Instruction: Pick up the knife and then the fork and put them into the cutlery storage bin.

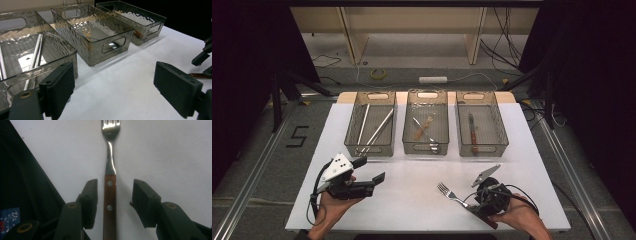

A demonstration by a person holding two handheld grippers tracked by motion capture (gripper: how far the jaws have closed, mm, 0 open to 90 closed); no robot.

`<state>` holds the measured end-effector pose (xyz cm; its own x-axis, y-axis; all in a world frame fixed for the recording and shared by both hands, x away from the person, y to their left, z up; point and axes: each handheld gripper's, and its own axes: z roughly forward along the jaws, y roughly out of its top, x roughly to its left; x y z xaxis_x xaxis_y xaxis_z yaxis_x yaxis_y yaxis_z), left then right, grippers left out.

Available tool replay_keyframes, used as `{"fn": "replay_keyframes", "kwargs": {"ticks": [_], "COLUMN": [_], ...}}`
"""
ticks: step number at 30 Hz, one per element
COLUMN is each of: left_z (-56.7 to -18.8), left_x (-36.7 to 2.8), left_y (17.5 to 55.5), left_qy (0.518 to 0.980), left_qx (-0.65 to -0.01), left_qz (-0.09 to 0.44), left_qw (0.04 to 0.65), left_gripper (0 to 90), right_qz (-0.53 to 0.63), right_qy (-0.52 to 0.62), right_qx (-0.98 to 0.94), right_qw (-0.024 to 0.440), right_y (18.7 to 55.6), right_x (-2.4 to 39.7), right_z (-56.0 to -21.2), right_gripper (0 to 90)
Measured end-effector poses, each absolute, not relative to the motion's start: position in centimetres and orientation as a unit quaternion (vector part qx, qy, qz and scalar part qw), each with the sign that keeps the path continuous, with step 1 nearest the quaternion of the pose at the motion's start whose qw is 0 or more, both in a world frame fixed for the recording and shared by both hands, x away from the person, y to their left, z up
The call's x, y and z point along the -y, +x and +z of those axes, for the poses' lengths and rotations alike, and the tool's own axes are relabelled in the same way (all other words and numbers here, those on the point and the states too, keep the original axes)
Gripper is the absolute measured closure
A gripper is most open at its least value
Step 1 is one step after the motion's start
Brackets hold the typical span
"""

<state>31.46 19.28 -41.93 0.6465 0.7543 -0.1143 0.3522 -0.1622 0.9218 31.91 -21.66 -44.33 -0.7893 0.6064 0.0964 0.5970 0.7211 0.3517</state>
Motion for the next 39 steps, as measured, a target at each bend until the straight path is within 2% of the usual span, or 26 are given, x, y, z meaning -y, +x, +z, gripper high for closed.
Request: {"fn": "replay_keyframes", "kwargs": {"ticks": [20,31,39], "left_z": [-42.0,-42.0,-42.0], "left_x": [-19.2,-19.2,-19.1], "left_y": [31.5,31.5,31.5], "left_qy": [0.74,0.74,0.741], "left_qx": [-0.373,-0.373,-0.373], "left_qz": [0.191,0.192,0.192], "left_qw": [0.526,0.526,0.524], "left_gripper": [16.6,16.6,16.6], "right_qz": [0.142,0.128,0.123], "right_qy": [0.31,0.303,0.302], "right_qx": [-0.94,-0.944,-0.945], "right_qw": [0.007,0.026,0.028], "right_y": [31.5,31.3,31.3], "right_x": [21.2,20.8,20.7], "right_z": [-45.7,-45.8,-45.8], "right_gripper": [68.2,74.1,75.3]}}
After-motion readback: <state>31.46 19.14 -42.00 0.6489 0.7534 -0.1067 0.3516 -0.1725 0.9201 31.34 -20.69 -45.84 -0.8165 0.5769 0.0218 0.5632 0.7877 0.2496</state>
